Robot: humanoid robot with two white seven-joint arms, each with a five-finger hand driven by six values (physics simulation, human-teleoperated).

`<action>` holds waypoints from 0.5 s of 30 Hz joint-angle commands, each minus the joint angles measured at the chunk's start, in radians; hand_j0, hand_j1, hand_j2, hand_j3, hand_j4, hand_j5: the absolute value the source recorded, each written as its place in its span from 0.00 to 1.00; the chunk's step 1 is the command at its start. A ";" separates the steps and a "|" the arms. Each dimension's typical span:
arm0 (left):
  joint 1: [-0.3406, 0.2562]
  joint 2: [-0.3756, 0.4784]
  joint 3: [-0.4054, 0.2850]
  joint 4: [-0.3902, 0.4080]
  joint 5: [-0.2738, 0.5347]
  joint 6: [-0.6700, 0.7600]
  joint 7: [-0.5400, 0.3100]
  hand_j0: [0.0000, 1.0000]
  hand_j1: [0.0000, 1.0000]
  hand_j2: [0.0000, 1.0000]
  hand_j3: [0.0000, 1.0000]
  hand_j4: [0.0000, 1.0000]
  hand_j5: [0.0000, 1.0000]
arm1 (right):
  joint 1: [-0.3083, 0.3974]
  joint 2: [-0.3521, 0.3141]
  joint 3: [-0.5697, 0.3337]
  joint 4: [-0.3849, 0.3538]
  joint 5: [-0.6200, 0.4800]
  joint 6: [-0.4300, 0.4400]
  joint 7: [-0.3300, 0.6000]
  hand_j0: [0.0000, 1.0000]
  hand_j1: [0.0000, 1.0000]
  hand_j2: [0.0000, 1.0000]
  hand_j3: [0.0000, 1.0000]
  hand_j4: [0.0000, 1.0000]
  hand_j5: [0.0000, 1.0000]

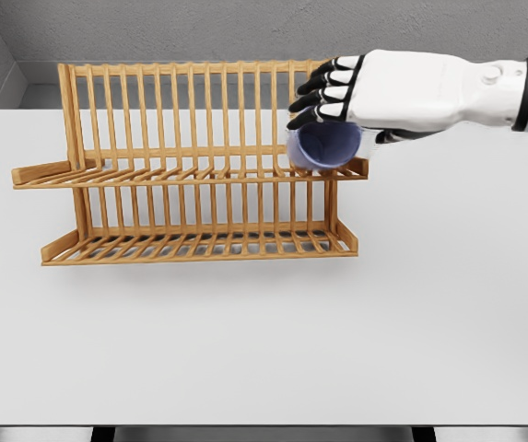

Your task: Right arm put cup on second shelf

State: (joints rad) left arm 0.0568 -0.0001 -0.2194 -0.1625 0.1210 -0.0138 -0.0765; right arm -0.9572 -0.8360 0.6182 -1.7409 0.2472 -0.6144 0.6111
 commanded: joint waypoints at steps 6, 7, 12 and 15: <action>0.000 0.000 0.000 0.000 0.000 0.000 0.000 1.00 1.00 1.00 1.00 1.00 1.00 | 0.264 -0.161 -0.440 0.175 -0.014 0.004 0.000 1.00 1.00 1.00 1.00 1.00 1.00; 0.000 0.000 0.000 0.000 0.000 0.000 0.000 1.00 1.00 1.00 1.00 1.00 1.00 | 0.342 -0.163 -0.460 0.219 -0.014 0.004 0.000 1.00 1.00 1.00 1.00 1.00 1.00; 0.000 0.000 0.000 0.000 0.000 0.000 0.000 1.00 1.00 1.00 1.00 1.00 1.00 | 0.549 0.084 -0.465 0.236 0.027 0.004 0.000 1.00 1.00 1.00 1.00 1.00 1.00; 0.000 0.000 0.000 0.000 0.000 0.000 0.000 1.00 1.00 1.00 1.00 1.00 1.00 | 0.560 0.092 -0.465 0.251 0.029 0.004 0.000 1.00 1.00 1.00 1.00 1.00 1.00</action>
